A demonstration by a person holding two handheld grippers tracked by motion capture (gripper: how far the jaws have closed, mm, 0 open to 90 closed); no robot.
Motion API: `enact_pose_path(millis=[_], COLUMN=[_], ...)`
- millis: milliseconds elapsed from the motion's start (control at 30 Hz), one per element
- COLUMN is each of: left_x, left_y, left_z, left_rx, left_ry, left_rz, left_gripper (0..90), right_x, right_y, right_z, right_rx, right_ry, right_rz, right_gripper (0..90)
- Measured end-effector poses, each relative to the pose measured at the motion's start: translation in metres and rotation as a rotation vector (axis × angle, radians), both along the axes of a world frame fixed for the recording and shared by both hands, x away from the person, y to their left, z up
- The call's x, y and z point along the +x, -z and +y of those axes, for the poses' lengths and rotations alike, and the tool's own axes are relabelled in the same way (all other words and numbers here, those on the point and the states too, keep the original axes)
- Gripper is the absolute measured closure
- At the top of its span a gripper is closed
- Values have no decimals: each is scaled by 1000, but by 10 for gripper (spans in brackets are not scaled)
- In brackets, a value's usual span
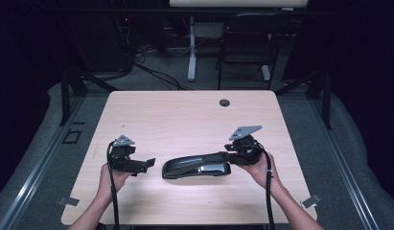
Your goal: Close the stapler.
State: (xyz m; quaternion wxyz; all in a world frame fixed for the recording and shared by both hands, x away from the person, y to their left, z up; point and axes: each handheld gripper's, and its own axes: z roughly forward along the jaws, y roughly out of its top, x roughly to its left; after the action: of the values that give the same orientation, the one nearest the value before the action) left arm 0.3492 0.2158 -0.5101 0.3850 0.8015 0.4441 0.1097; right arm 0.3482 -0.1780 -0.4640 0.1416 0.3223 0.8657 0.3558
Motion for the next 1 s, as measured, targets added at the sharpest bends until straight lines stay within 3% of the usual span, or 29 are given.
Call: enact_pose_path(millis=[200,500,667,833,1000], left_x=[-1,-1,0,1,1], left_y=[0,0,1,2,2], left_z=[-1,-2,-2,-3,-3], left_rx=[-1,4,-2,-4,8], left_ry=[-4,-5,-10,-11,-8], left_rz=[-4,-2,3,2,6], left_gripper=[24,23,22,21,20], right_x=[-6,-5,-6,-5,-9], right_y=[-10,-10,-5,10,17], right_z=[-7,-25,-30,-35,-48], right_rx=[7,5,-16,-72,-85], right_ry=[-24,-8,8,18,24], right_rz=[21,52,53,109,122], right_gripper=[361,164,130,4,0])
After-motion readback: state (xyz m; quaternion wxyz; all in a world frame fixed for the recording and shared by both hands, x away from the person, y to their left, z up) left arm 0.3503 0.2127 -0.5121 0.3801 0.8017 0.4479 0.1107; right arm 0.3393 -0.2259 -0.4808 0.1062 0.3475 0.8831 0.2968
